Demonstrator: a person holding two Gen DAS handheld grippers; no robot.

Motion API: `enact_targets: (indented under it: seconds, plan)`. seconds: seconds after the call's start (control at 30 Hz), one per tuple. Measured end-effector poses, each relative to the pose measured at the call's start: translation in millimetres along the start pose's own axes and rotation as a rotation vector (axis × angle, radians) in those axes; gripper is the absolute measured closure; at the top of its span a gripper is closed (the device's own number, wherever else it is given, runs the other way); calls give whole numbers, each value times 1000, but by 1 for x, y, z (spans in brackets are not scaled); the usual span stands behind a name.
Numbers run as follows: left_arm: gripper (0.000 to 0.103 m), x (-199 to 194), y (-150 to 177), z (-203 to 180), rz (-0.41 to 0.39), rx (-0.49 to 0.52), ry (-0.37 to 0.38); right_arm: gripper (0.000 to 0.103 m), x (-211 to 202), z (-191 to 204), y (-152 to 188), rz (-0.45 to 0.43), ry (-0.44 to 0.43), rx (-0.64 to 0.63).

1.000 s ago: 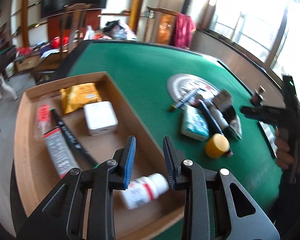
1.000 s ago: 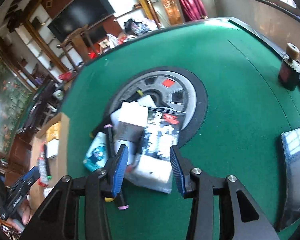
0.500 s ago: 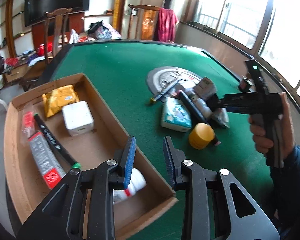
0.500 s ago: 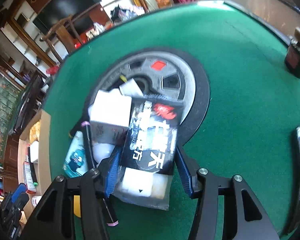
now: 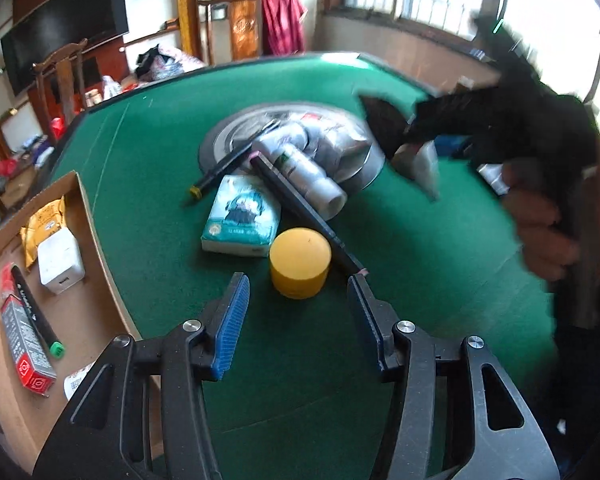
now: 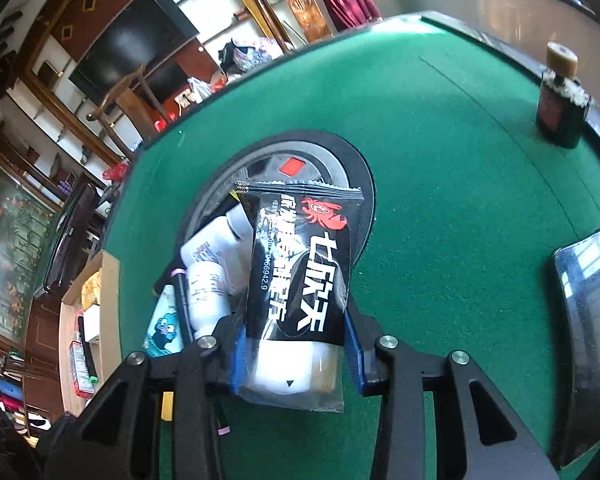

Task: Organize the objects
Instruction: 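Grasp the black snack packet with the right tool, then grasp the yellow round container with the left tool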

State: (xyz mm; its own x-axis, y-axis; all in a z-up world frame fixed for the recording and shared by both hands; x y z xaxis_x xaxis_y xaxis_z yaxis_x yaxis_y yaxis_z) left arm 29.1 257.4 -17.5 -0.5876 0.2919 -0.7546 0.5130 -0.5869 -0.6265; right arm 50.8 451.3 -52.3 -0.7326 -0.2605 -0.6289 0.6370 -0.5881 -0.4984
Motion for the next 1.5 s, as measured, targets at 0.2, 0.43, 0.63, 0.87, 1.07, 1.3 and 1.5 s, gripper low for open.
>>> enact_targets:
  seconds: [0.2,0.43,0.63,0.87,1.07,1.3,1.5]
  plan:
    - [52,19,-3,-16,53,2,-40,64,-11,20,0,-36,-33,-44]
    - [52,44,-7,-31,110,17,-104,64,-10,32,4,-21,-76,-57]
    - [64,55,-6,-22,143,-42,-80,64,-4,44,10,-12,-86,-94]
    - [64,45,-6,-5,88,-106,-71,64,8,56,19,22,-100,-149]
    - [64,35,-15,25,45,-203,-92,64,18,77,34,51,-111,-245]
    - [63,19,-12,52,-18,-294,-153,64,28,91,49,69,-90,-323]
    - [63,15,-6,60,-29,-315,-183,64,34,105,62,93,-101,-380]
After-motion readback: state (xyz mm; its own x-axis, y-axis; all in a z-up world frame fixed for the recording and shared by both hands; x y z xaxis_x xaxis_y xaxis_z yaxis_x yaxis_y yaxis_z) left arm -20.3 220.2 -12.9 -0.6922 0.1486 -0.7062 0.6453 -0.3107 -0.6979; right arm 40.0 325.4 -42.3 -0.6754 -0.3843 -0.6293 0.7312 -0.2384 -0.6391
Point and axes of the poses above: each gripper's, at about its wrist camera, not at the fingertips, and x roughly the way its jaws point, z to its left, y to its underside, the point moved 3 cm from there along x, roughly the way its jaws point, and after that the axes turned 15 degrees about -y, right-handed, at the moved point
